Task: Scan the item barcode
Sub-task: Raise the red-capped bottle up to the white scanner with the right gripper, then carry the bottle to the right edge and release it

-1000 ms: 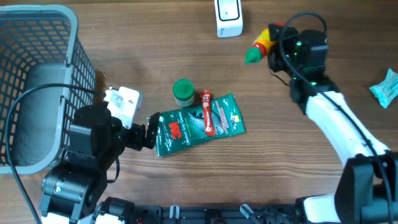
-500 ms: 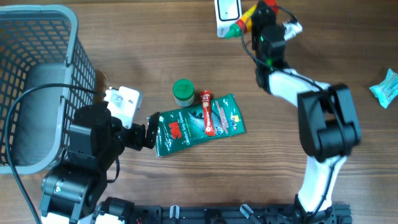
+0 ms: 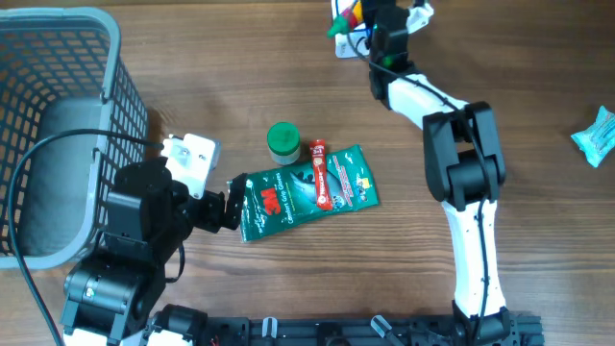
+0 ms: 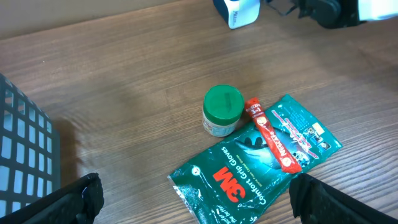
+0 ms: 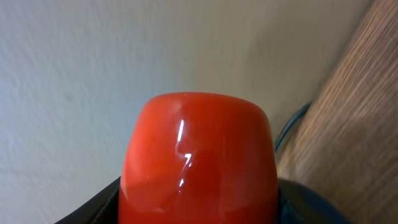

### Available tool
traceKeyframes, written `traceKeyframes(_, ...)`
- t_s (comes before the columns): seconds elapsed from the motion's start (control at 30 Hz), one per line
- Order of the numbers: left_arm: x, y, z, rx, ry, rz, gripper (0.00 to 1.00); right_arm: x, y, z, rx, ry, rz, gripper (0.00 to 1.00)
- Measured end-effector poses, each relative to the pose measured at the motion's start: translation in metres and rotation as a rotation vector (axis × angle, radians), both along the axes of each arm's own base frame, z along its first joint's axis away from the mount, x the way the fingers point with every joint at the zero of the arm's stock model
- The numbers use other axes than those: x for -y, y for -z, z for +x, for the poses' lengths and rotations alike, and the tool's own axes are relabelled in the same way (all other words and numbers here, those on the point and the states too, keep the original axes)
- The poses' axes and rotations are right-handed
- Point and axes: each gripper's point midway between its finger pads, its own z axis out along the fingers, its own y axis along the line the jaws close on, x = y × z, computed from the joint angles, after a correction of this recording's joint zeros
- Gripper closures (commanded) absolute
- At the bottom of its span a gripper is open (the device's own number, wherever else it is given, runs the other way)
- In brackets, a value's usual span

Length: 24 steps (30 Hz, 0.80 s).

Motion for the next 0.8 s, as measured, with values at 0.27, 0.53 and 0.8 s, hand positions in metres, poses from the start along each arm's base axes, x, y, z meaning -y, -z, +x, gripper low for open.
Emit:
traceKeyframes(0.27, 0.000, 0.000, 0.000, 0.000, 0.000, 0.000, 0.00, -0.003, -0.002, -0.004, -0.075, -0.059, -0.231, 0.77)
traceKeyframes(0.53, 0.000, 0.000, 0.000, 0.001, 0.000, 0.000, 0.00, 0.154, -0.094, -0.041, -0.286, 0.123, -0.287, 0.76)
traceKeyframes(0.8, 0.000, 0.000, 0.000, 0.000, 0.000, 0.000, 0.00, 0.394, -0.029, -0.143, -0.679, 0.462, -0.253, 0.73)
